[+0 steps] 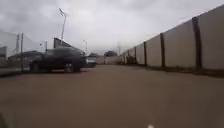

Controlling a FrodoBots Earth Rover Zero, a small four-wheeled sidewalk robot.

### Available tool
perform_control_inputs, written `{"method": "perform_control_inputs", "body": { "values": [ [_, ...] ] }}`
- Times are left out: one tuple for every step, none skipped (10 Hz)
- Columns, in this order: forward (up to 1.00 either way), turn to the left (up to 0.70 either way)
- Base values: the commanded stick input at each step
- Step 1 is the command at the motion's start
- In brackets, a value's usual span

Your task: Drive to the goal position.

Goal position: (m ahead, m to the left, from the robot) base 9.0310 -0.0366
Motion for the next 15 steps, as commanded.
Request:
{"method": "perform_control_inputs", "body": {
  "values": [
    [0.7,0.0],
    [0.7,0.0],
    [0.7,0.0],
    [0.7,0.0],
    [0.7,0.0],
    [0.7,0.0],
    [0.7,0.0],
    [0.7,0.0],
    [0.7,0.0],
    [0.7,0.0],
    [0.7,0.0],
    [0.7,0.0],
    [0.7,0.0],
    [0.7,0.0],
    [0.7,0.0]
  ]
}}
